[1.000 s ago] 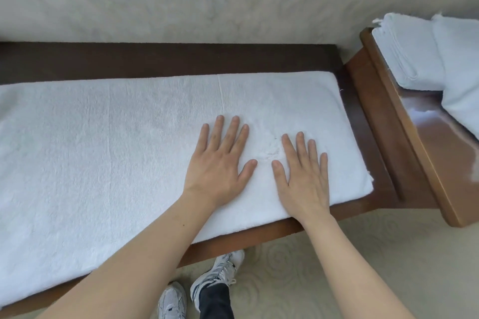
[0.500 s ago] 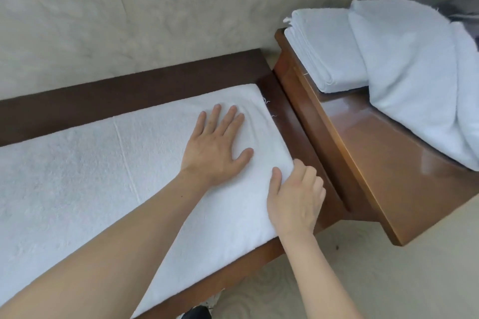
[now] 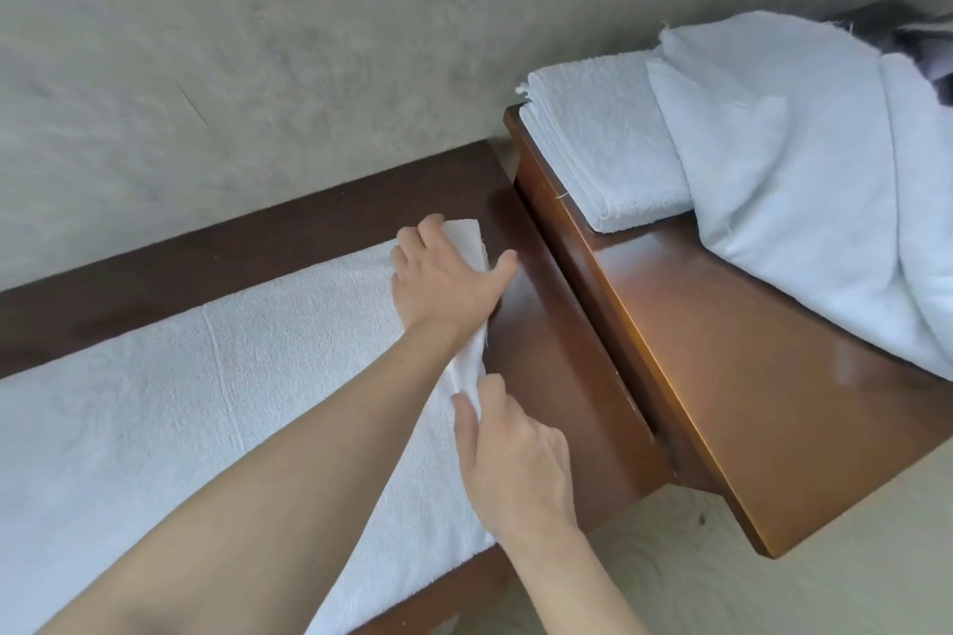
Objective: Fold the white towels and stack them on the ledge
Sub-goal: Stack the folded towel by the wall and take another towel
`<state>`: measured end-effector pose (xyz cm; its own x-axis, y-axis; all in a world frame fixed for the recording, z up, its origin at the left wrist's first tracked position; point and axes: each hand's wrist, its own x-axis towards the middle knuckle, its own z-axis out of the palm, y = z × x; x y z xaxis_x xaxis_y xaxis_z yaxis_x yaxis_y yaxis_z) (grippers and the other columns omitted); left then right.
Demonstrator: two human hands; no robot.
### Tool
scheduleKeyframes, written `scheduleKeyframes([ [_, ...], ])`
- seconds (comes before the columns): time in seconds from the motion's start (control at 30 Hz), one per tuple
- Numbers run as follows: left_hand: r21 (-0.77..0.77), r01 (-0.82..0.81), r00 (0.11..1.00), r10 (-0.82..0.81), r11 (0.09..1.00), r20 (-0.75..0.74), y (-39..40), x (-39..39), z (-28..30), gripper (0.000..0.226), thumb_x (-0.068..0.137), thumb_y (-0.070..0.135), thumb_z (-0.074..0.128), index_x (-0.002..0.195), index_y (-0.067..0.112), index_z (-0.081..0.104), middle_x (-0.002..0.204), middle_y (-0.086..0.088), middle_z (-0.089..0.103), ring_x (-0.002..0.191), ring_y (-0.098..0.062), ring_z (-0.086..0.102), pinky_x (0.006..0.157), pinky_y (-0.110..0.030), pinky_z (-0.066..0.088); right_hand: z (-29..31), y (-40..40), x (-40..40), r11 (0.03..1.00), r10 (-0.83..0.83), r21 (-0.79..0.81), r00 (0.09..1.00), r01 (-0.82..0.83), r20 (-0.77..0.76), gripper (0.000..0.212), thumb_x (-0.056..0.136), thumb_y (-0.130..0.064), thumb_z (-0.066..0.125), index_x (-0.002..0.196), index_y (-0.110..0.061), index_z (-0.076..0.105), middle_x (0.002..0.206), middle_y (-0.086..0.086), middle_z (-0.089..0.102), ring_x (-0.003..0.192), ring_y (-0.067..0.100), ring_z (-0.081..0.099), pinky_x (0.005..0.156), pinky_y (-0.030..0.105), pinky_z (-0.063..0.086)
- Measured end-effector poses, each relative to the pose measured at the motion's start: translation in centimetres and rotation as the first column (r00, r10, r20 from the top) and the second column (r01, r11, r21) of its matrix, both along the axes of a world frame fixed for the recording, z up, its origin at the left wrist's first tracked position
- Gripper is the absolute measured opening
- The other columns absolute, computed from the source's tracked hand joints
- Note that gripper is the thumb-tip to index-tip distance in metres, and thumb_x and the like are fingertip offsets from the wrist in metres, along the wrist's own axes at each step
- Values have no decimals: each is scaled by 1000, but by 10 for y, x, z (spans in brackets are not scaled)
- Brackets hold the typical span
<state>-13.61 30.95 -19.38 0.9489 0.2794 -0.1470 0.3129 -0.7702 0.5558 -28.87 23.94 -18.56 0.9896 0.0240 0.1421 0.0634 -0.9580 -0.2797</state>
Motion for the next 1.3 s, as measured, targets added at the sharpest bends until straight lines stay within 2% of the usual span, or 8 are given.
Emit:
scheduleKeyframes([
  [0.13,-310,-119,987,78,943,-143,32,11,13,78,79,42,72,143,15,35,129,-7,56,114,-25,57,85,-30,46,10,18,-7,998,69,-14,997,-69,16,36,101,-43,39,83,-19,57,50,-9,44,33,10,44,34,22,29],
  [0.3,-700,-337,937,296,630,-185,95,-8,27,25,87,22,59,103,4,65,78,6,58,67,-9,50,59,-18,39,20,54,-14,986,162,28,986,-163,36,37,100,-45,39,81,-18,58,49,-8,46,33,13,44,36,22,28],
  [0.37,-795,-368,923,295,483,-248,124,-21,32,15,91,19,55,88,7,64,74,-1,58,69,-15,55,58,-25,46,25,73,-19,978,205,36,978,-206,41,38,99,-45,39,81,-18,60,49,-8,46,33,14,44,37,23,27],
  [0.57,-915,-403,899,196,20,-392,238,-77,31,48,96,45,44,109,8,72,104,-9,73,97,-28,70,77,-37,57,36,153,-49,954,291,57,956,-293,42,39,99,-44,40,80,-17,61,50,-9,42,34,11,39,36,23,29],
  [0.67,-905,-373,925,154,205,-346,284,-106,34,74,88,75,47,122,13,69,119,-6,72,112,-24,68,94,-38,51,38,195,-68,945,318,66,947,-320,43,38,98,-43,41,81,-17,62,51,-9,43,35,11,40,36,22,29],
  [0.8,-865,-272,962,152,422,-229,329,-142,44,41,88,37,76,119,14,64,113,-6,74,104,-25,72,81,-34,58,48,253,-94,935,354,6,934,-355,46,39,96,-42,42,77,-16,65,50,-7,42,33,13,40,37,22,24],
  [1.0,-930,-194,968,217,312,-130,415,-183,65,23,90,34,74,111,26,71,113,-8,74,102,-28,72,74,-30,59,63,340,-126,917,393,28,914,-397,95,54,105,-44,28,74,-18,64,51,-7,41,34,12,39,35,24,25],
  [1.3,-921,-292,906,382,258,-181,538,-244,43,33,85,39,78,111,19,72,111,-13,74,100,-32,72,74,-35,59,63,456,-172,863,506,16,862,-506,-32,32,96,-46,41,82,-20,53,52,-10,43,34,9,41,36,21,25],
])
